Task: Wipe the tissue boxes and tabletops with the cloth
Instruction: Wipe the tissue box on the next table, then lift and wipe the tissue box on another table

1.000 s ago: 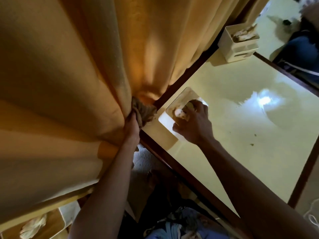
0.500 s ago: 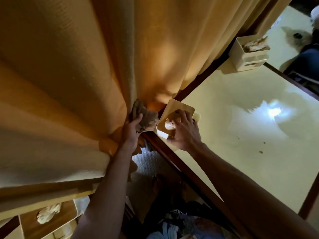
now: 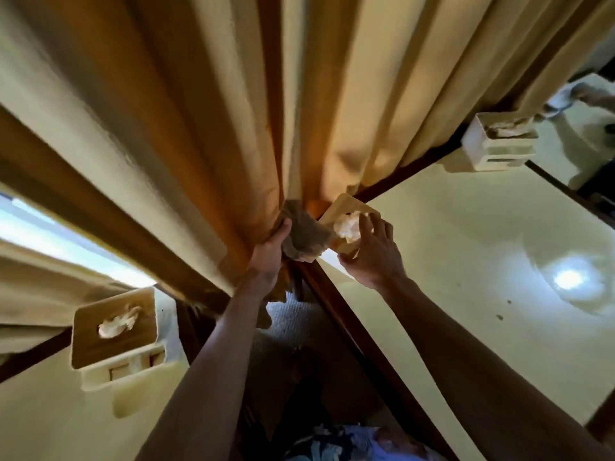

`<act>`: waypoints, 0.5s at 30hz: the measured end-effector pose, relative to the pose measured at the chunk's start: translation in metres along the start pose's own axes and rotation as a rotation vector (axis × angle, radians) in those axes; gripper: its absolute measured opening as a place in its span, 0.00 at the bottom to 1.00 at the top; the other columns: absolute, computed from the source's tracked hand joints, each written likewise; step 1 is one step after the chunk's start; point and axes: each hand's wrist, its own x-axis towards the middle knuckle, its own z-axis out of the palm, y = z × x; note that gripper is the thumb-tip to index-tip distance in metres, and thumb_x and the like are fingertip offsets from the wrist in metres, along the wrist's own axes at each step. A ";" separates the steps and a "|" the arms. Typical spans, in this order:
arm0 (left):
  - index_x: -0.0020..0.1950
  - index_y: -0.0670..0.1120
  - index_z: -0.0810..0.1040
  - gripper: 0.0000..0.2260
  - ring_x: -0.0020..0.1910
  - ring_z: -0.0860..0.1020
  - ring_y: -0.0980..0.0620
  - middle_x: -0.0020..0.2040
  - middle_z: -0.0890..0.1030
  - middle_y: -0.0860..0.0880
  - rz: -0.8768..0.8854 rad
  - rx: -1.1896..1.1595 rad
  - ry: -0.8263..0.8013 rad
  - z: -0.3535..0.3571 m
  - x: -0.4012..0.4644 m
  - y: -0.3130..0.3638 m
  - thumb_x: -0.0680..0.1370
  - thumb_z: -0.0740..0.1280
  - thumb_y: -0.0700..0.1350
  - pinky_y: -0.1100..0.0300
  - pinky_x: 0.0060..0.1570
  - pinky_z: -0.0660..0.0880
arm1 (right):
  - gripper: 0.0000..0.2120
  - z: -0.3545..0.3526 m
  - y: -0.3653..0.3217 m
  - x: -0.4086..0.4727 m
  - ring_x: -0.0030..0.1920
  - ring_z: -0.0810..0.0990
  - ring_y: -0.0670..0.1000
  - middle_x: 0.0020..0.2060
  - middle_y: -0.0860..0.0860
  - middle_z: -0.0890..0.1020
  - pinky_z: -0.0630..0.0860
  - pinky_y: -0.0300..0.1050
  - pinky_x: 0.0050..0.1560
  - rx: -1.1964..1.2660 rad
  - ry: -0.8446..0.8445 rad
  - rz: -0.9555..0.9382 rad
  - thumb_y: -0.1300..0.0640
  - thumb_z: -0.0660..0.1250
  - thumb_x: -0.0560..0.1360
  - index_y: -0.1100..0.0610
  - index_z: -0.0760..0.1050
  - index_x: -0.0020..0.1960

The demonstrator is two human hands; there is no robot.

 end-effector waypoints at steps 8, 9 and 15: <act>0.62 0.53 0.76 0.10 0.68 0.76 0.44 0.64 0.81 0.50 -0.036 -0.016 0.003 0.017 -0.128 -0.054 0.83 0.68 0.54 0.42 0.73 0.70 | 0.29 -0.027 0.040 -0.068 0.68 0.77 0.64 0.69 0.59 0.78 0.76 0.56 0.66 0.124 -0.108 -0.021 0.50 0.70 0.78 0.57 0.69 0.76; 0.63 0.53 0.76 0.13 0.68 0.76 0.43 0.65 0.80 0.49 -0.036 -0.005 0.011 0.016 -0.144 -0.062 0.82 0.68 0.56 0.41 0.73 0.69 | 0.24 -0.031 0.039 -0.082 0.66 0.79 0.62 0.67 0.58 0.81 0.76 0.54 0.67 0.205 -0.110 -0.018 0.50 0.68 0.80 0.56 0.73 0.74; 0.63 0.51 0.79 0.09 0.55 0.85 0.50 0.54 0.88 0.51 -0.071 0.053 -0.059 -0.001 -0.237 -0.082 0.85 0.64 0.51 0.55 0.55 0.82 | 0.17 -0.030 0.006 -0.174 0.57 0.86 0.52 0.54 0.49 0.88 0.79 0.55 0.65 0.916 -0.504 0.030 0.39 0.64 0.80 0.49 0.86 0.56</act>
